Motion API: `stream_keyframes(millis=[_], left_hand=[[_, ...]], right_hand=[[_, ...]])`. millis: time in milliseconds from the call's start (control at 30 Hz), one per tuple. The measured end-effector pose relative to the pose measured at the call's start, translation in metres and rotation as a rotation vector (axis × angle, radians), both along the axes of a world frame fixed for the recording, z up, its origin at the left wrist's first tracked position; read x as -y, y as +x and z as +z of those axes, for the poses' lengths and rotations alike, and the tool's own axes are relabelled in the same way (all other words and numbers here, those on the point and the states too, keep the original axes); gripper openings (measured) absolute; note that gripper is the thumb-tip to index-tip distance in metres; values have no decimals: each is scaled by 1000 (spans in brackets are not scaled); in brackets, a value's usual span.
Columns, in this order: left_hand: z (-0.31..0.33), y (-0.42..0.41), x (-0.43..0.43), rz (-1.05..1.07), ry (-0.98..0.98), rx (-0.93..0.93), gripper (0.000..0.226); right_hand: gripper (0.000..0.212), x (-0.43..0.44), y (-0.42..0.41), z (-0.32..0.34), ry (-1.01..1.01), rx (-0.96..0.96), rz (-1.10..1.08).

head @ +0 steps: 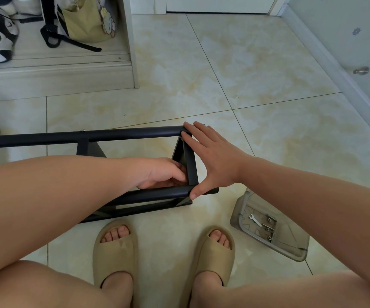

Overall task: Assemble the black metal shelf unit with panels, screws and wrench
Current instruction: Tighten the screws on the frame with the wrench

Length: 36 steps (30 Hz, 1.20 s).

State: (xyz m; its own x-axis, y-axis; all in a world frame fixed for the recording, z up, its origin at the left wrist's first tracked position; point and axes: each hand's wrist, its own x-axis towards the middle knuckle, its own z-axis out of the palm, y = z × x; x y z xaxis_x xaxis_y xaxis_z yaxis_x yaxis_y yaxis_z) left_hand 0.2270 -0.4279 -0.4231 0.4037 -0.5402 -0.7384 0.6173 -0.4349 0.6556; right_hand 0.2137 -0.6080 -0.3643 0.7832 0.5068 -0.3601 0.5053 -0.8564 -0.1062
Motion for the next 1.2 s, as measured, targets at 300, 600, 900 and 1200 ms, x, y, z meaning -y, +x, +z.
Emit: stream_keyframes(millis=[300, 600, 900, 1200], left_hand=[[5, 3, 2, -76, 114, 46, 24], [3, 9, -2, -35, 7, -80, 33], [8, 4, -1, -60, 53, 32, 19], [5, 6, -2, -26, 7, -39, 29]], right_hand=[[150, 0, 1, 3, -19, -6, -5], [151, -1, 1, 4, -22, -1, -7], [150, -2, 0, 5, -24, 7, 0], [151, -1, 2, 4, -25, -6, -5]])
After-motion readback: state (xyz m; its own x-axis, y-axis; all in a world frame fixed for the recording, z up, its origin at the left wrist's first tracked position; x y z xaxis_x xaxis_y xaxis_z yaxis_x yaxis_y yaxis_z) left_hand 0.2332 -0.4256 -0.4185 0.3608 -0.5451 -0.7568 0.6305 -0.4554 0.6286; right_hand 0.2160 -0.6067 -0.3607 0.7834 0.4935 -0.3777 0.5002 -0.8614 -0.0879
